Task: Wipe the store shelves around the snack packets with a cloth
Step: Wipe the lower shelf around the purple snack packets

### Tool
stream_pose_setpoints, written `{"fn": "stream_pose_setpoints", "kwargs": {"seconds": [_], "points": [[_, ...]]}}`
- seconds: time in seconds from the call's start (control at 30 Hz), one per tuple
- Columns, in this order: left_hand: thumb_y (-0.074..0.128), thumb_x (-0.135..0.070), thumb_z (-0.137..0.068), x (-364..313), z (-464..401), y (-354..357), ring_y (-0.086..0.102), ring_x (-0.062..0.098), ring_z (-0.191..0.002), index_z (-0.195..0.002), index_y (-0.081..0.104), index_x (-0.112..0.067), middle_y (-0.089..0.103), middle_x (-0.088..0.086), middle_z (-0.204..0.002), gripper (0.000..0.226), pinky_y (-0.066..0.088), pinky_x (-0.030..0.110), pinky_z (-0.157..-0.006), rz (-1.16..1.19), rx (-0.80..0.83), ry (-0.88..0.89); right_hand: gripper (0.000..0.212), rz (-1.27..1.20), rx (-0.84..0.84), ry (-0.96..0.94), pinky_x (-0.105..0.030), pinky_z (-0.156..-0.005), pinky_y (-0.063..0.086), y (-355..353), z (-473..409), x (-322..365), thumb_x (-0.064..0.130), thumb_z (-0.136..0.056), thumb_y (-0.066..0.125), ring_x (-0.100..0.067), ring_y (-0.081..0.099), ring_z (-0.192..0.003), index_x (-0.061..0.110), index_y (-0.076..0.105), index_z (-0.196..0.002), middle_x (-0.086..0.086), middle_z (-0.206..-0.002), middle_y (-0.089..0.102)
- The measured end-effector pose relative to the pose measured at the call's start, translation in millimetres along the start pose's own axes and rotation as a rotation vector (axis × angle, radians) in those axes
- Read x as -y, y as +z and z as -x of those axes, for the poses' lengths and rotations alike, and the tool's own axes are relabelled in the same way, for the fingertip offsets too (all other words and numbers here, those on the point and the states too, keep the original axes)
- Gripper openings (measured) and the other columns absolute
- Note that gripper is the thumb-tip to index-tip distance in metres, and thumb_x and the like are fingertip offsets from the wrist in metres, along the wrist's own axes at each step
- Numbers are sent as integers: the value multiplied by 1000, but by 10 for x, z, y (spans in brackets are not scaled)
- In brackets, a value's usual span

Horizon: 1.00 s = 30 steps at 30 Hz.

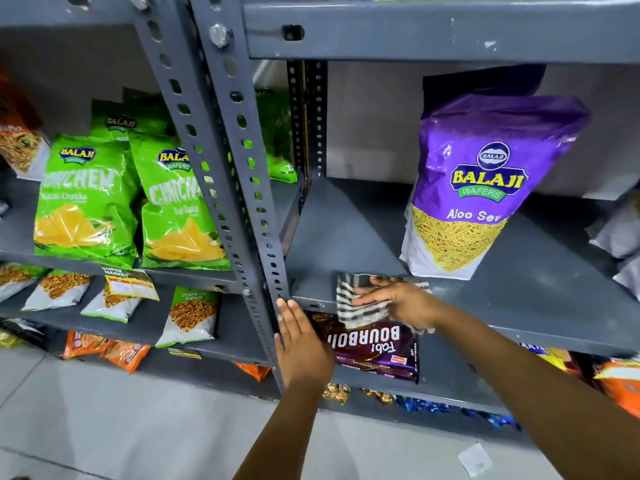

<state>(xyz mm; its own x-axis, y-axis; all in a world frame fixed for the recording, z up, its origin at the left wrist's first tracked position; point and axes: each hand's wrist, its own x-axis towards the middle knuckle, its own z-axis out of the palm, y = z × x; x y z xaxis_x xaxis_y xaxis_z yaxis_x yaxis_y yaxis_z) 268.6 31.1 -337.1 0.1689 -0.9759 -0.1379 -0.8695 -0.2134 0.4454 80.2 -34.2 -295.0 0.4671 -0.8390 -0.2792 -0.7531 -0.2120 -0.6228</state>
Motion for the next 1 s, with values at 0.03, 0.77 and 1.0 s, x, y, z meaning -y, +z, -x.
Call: {"fn": "stream_pose_setpoints", "kwargs": {"seconds": [0.03,0.77,1.0], "points": [[49,-27,-89,-47,16,11,-4,28,-144,-141,-21,-5,-25,14,-152,90,13,41,-119,7,29,-20,59,-57,-5,16,-25,-119,11,-3,100,-101,-20,-78,54,-2,22,-136,17,61,-123,1,-144,48],[40,-20,-79,-441,68,249,26,37,-138,-140,19,5,26,24,-149,69,3,35,-113,-46,-175,294,72,205,-253,243,-33,-101,48,-129,869,-335,-10,-78,45,-15,44,-134,39,51,-129,14,-149,39],[10,-37,-74,-1058,47,350,5,27,-144,-144,5,-1,7,15,-156,79,-8,34,-114,-8,-193,363,71,202,-366,420,-33,-99,48,-351,1523,-852,-7,-76,47,-16,48,-130,44,53,-126,12,-145,46]]}}
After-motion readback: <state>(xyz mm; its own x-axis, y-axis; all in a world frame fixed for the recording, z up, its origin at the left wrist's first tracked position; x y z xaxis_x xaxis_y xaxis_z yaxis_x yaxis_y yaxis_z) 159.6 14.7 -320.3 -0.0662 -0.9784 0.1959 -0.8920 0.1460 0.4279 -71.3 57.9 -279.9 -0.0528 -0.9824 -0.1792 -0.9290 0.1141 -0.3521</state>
